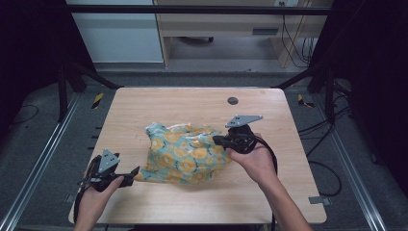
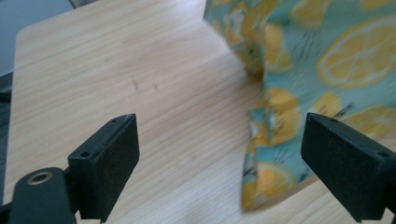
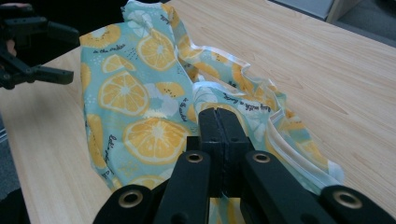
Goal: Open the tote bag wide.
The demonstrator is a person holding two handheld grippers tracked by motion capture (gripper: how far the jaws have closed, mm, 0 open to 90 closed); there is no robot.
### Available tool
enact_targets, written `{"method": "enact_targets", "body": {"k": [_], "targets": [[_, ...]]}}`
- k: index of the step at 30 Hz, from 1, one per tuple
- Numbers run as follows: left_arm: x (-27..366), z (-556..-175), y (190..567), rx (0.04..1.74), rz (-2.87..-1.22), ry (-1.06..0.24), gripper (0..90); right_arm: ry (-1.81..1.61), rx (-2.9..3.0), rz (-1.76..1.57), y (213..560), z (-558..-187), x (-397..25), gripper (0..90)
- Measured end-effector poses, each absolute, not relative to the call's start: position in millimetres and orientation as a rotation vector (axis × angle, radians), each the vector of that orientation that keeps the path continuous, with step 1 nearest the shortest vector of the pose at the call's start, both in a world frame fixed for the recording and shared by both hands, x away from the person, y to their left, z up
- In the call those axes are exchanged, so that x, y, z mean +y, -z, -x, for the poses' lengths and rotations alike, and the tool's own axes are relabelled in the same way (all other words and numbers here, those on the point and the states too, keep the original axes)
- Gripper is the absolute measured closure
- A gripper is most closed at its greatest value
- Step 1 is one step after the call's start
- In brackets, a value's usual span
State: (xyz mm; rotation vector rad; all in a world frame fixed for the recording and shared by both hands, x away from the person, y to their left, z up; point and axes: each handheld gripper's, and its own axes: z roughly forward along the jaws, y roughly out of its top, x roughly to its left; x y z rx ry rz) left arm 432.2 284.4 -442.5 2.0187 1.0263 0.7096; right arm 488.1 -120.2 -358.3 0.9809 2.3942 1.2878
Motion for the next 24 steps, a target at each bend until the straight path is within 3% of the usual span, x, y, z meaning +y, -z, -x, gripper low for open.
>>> {"method": "enact_targets", "body": {"k": [7, 14, 24], "targets": [[265.1, -442.8, 414.3, 0.937, -2.067, -0.743, 13.3, -1.300, 2.412, -0.921, 361.9, -479.2, -119.3, 90.0], [248.7, -474.8, 382.0, 0.919, -2.070, -0.673, 16.0, -1.316, 2.418, -0.848, 365.1, -472.0, -111.4, 90.0], [230.7, -516.6, 372.0, 0.937, -2.117, -0.675, 17.8, -1.292, 2.430, -0.820, 369.8, -465.6, -107.1, 90.0]]}}
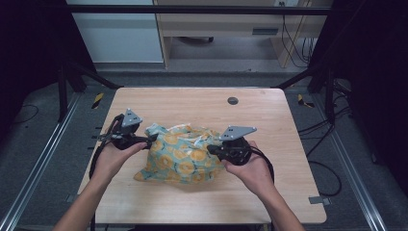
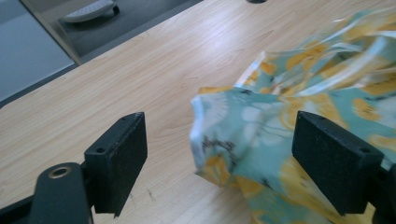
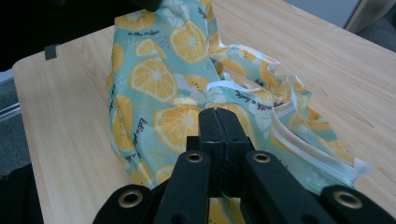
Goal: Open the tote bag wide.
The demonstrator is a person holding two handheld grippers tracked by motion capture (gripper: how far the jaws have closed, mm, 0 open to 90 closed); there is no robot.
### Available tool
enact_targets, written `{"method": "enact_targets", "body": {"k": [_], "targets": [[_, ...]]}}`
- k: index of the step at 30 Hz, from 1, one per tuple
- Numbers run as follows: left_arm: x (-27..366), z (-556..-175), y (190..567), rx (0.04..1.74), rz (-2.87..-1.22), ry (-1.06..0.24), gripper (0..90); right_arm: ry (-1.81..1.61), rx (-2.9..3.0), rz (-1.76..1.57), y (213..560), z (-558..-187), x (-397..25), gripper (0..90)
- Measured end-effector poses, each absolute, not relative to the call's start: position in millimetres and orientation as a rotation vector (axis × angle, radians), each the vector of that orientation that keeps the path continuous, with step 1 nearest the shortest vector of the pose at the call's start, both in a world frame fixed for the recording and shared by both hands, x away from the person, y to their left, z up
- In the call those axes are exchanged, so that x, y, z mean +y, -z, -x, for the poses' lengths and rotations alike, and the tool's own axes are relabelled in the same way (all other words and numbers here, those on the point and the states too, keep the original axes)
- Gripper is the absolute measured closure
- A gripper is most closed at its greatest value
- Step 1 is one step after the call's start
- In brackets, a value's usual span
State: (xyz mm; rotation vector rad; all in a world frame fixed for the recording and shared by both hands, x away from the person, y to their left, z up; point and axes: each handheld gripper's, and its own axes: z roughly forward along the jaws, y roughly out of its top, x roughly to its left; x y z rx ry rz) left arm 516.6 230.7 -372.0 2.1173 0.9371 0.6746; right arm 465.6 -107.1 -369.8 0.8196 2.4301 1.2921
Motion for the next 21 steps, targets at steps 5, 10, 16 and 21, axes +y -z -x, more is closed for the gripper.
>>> {"method": "enact_targets", "body": {"k": [5, 10, 16, 21], "targets": [[222.6, -535.1, 375.9, 0.947, -2.155, -0.605, 19.5, -1.248, 2.437, -0.790, 370.1, -462.2, -104.8, 90.0], [217.6, -543.0, 381.0, 0.959, -2.165, -0.545, 15.6, -1.236, 2.445, -0.773, 371.4, -461.0, -102.5, 90.0], [214.6, -541.9, 391.6, 0.972, -2.223, -0.496, 24.1, -1.256, 2.446, -0.775, 374.2, -459.7, -105.3, 90.0], [216.7, -529.7, 393.8, 0.952, -2.172, -0.403, 74.6, -1.287, 2.424, -0.828, 378.6, -462.7, -114.0, 90.0]]}}
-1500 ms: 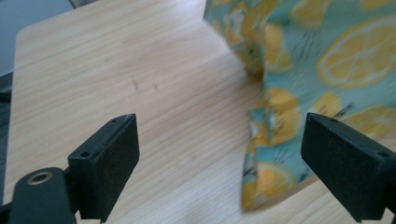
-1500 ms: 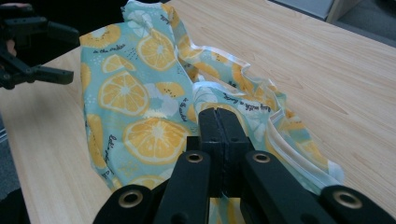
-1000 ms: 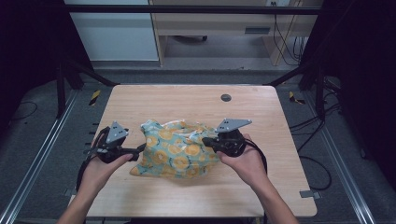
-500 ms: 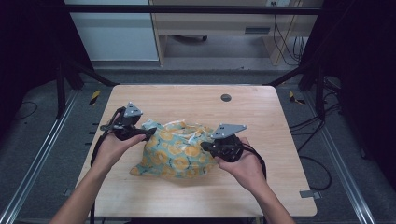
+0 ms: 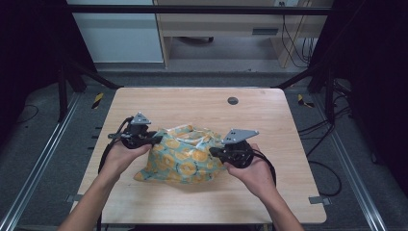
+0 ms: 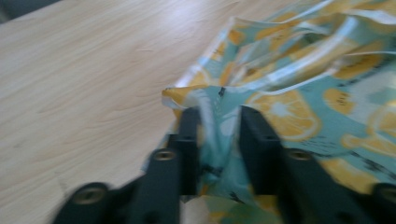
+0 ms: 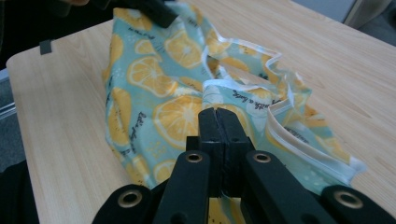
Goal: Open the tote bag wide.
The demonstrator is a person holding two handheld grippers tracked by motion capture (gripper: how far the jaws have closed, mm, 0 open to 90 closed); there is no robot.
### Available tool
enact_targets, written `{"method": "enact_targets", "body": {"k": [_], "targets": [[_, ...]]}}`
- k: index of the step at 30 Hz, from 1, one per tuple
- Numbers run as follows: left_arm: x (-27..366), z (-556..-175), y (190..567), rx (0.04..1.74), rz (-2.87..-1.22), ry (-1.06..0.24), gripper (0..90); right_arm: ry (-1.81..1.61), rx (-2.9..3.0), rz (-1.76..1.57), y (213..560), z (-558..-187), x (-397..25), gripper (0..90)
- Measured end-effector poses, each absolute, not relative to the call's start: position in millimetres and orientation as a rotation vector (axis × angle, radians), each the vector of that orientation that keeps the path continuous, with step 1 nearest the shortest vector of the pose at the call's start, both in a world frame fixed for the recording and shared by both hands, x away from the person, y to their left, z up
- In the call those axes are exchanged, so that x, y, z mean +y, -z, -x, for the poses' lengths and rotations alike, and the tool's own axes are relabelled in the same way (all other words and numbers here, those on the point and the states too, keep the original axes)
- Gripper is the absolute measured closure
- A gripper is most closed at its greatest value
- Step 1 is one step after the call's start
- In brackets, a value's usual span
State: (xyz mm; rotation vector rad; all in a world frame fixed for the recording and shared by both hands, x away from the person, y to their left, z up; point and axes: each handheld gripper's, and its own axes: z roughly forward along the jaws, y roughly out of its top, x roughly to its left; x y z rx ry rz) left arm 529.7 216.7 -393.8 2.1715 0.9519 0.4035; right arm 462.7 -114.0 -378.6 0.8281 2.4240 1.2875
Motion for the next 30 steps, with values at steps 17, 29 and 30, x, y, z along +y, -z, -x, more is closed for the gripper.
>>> {"method": "enact_targets", "body": {"k": [17, 29, 30], "targets": [[239.3, -465.5, 376.4, 0.800, -1.998, -0.492, 89.4, -1.339, 2.315, -0.830, 360.9, -450.8, -139.6, 90.0], [259.5, -421.9, 376.6, 0.737, -1.891, -0.442, 89.8, -1.381, 2.281, -0.850, 367.5, -428.5, -159.3, 90.0], [260.3, -419.8, 377.3, 0.735, -1.876, -0.432, 89.8, -1.381, 2.281, -0.850, 367.5, -428.5, -159.3, 90.0]]}}
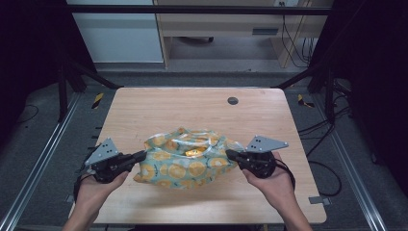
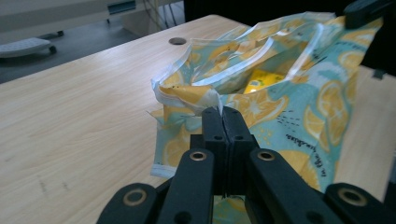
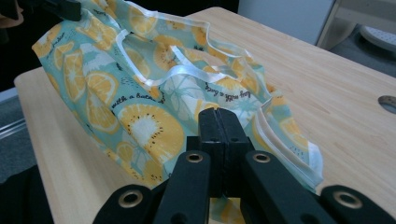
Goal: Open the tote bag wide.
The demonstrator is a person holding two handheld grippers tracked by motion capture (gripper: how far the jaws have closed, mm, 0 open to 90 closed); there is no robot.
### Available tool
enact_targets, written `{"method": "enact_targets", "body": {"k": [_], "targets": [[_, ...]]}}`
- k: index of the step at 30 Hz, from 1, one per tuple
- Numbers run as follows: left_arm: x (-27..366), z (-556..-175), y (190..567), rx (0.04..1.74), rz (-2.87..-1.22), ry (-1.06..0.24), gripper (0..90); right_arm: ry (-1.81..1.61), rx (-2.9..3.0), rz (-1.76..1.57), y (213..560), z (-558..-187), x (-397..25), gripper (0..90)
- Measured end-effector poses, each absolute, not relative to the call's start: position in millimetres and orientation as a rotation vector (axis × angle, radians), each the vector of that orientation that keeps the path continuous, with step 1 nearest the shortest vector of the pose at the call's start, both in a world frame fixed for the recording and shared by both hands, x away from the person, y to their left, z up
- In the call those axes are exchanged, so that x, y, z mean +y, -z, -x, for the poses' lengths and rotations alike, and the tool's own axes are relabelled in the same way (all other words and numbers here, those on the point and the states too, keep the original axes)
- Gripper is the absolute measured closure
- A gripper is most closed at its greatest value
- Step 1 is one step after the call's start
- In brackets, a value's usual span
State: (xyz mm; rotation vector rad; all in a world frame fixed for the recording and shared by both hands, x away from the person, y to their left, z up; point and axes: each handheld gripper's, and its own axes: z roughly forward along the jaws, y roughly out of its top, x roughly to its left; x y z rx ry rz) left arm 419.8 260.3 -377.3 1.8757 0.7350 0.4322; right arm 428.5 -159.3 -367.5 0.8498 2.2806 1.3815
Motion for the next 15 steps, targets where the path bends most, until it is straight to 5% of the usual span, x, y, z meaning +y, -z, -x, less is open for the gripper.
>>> {"method": "enact_targets", "body": {"k": [15], "targets": [[249.0, -396.5, 400.3, 0.670, -1.953, -0.425, 89.8, -1.377, 2.318, -0.910, 393.3, -417.1, -165.9, 90.0]]}}
